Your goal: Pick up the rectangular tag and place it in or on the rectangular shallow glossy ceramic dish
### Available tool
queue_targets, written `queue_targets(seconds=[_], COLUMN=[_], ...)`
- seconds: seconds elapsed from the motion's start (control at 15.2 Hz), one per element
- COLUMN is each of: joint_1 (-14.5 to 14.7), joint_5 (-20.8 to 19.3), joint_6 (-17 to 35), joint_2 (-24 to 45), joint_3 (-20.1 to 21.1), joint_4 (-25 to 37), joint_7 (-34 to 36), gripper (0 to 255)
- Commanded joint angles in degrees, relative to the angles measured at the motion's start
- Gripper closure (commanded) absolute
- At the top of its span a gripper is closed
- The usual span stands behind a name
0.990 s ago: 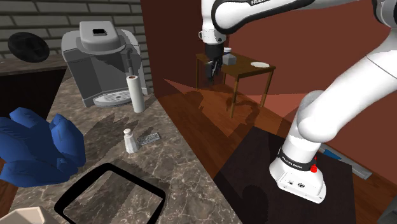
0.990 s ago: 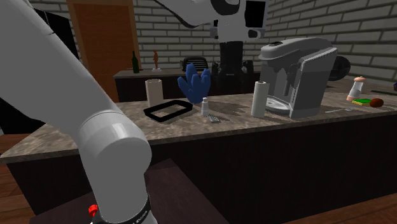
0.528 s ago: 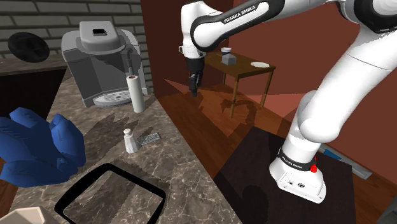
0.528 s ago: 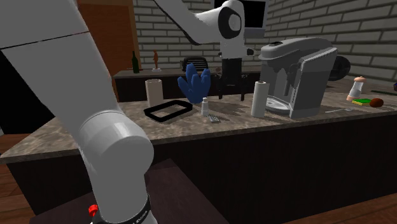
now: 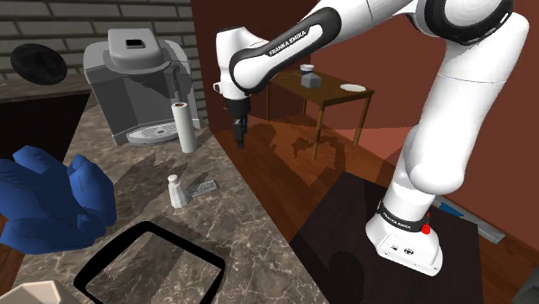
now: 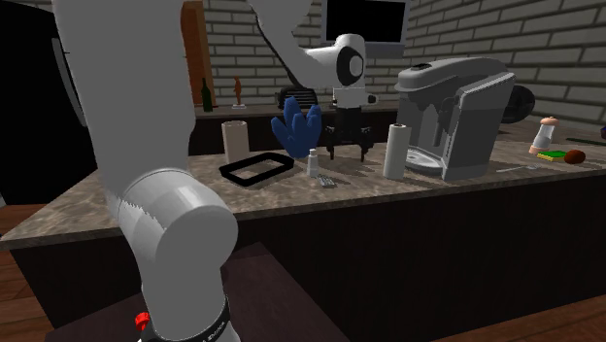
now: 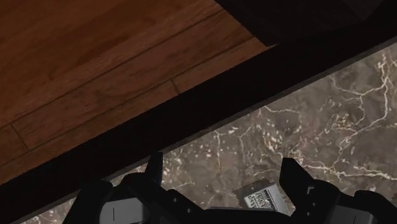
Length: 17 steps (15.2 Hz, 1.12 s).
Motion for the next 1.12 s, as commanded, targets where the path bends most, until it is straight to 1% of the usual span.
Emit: queue_targets(seconds=[0.0, 0.4, 0.86, 1.06], joint_1=[0.79, 3.16, 6.38, 6.54], joint_5=[-0.07, -1.02, -2.96, -3.36], joint_6=[1.74, 4.98, 6.95, 8.74], joint_2=[3.34, 13.65, 24.86, 26.15], joint_3=[0.8, 3.15, 5.65, 5.43], joint_4=[1.69, 8.81, 17.93, 17.4], joint_7=[-1.38, -5.22, -9.21, -8.96], gripper=[0, 0, 0, 0])
